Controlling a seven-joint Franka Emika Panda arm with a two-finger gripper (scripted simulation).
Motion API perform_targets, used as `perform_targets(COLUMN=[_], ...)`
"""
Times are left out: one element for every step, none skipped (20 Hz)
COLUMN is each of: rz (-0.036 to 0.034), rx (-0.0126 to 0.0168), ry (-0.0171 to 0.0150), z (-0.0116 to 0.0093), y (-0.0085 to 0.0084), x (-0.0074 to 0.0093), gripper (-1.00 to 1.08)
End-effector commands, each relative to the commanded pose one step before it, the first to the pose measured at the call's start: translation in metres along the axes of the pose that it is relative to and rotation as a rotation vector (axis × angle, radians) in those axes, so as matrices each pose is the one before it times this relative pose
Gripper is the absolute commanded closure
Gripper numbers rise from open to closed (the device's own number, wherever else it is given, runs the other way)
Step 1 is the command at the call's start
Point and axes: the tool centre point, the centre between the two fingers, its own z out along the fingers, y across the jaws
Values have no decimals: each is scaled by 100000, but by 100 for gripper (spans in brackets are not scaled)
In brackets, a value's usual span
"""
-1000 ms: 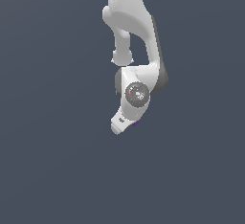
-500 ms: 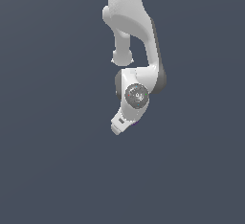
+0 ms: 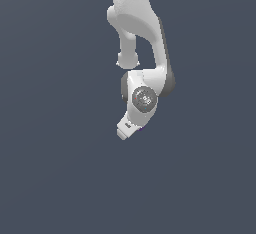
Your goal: Pick up the object and move it to a goal position.
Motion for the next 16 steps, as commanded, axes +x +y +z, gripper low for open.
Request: perform_targets(rz=[-90,0,-40,0,0,-45,0,0,0,-53,0,0,0,0,0,0], rx=[-180,0,-23,0,0,-19,0,0,0,-7,0,0,0,0,0,0], ry=[175,0,-51,0,0,-49,0,0,0,-44,0,0,0,0,0,0], z=[-846,-447,-506,-587,-652,-699,-770,-825,-875,-890,-919,-924,-924,-921,-915,-887], y=[-586,-360,-440,-472,-523,-594,-615,-657,-696,-742,-726,-727,-725,-719,-712,-687], x=[245,116,163,153,171,217,204,220,236,278,254,259,263,267,270,268], gripper=[108,108,108,108,108,108,108,108,108,108,108,108,108,108,108,108])
